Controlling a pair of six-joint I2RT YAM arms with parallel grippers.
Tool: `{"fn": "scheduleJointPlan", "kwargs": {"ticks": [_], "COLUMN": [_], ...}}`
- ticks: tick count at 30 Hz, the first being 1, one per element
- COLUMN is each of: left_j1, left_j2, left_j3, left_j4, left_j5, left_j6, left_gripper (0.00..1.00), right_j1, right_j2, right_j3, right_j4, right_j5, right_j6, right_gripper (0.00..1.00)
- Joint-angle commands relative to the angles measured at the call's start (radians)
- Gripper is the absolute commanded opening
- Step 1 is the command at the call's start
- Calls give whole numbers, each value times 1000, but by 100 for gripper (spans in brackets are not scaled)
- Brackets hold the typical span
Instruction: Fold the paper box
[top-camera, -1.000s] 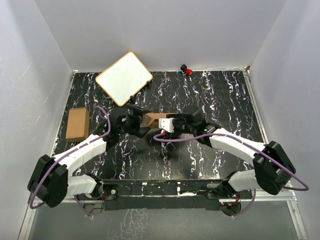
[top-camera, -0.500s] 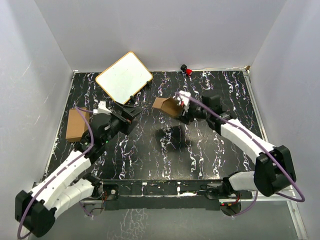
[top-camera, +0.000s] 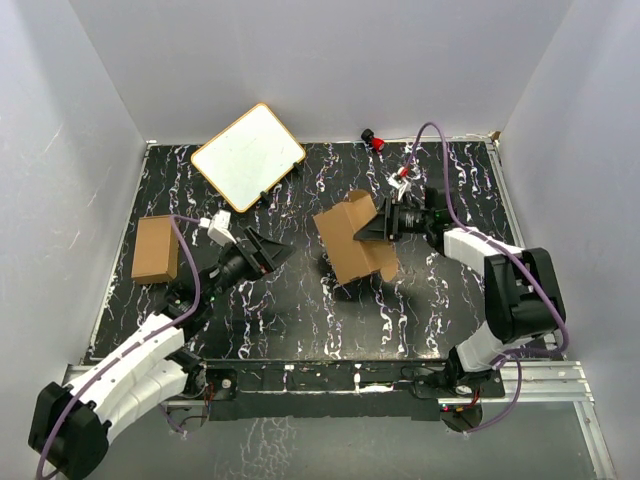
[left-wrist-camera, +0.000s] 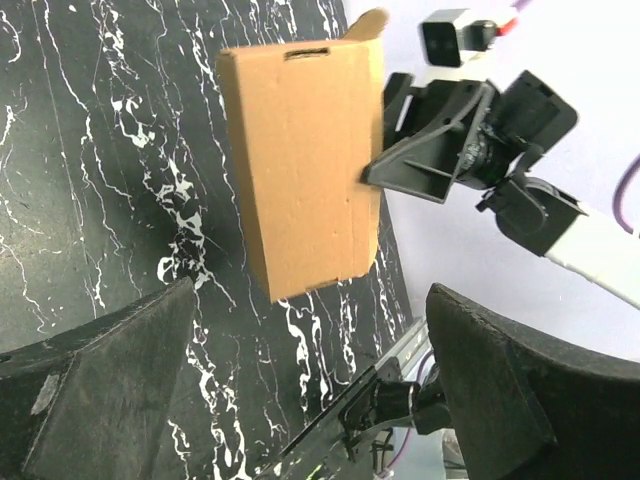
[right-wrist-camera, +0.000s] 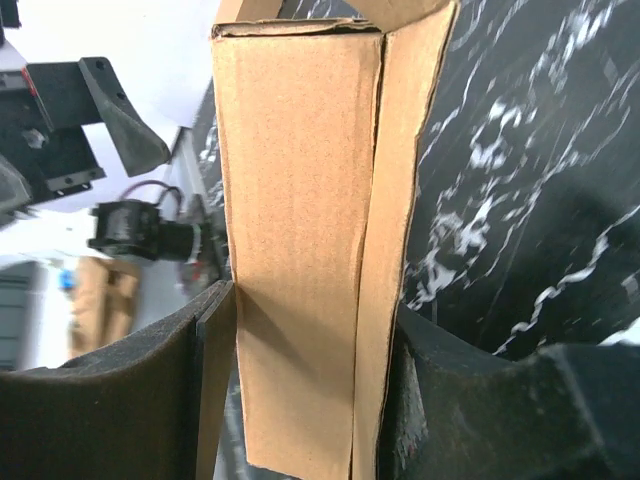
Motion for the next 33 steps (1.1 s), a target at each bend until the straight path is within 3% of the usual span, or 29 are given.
{"fn": "scheduleJointPlan", "kwargs": {"ticks": [1, 7, 15, 21, 29, 33], "left_j1": [5, 3, -13, -28, -30, -31], "left_j2": [16, 147, 404, 519, 562, 554], "left_j3": [-22, -29, 125, 212, 235, 242], "left_j4": [53, 95, -6, -49, -65, -90], "left_j5": [45, 55, 30, -10, -12, -17], "left_j6": [31, -25, -41, -13, 1, 19], "left_gripper": [97, 97, 96, 96, 96, 96], "right_j1": [-2, 3, 20, 22, 18, -14], "right_j2": [48, 158, 235, 221, 150, 93], "right_j3": [-53, -100, -120, -59, -38, -36], "right_j4": [252, 349, 322, 95, -54, -126], "right_j5": [-65, -28, 40, 124, 256, 328], "right_j6": [339, 482, 458, 223, 76, -9], "right_gripper": [42, 44, 54, 71, 94, 99]}}
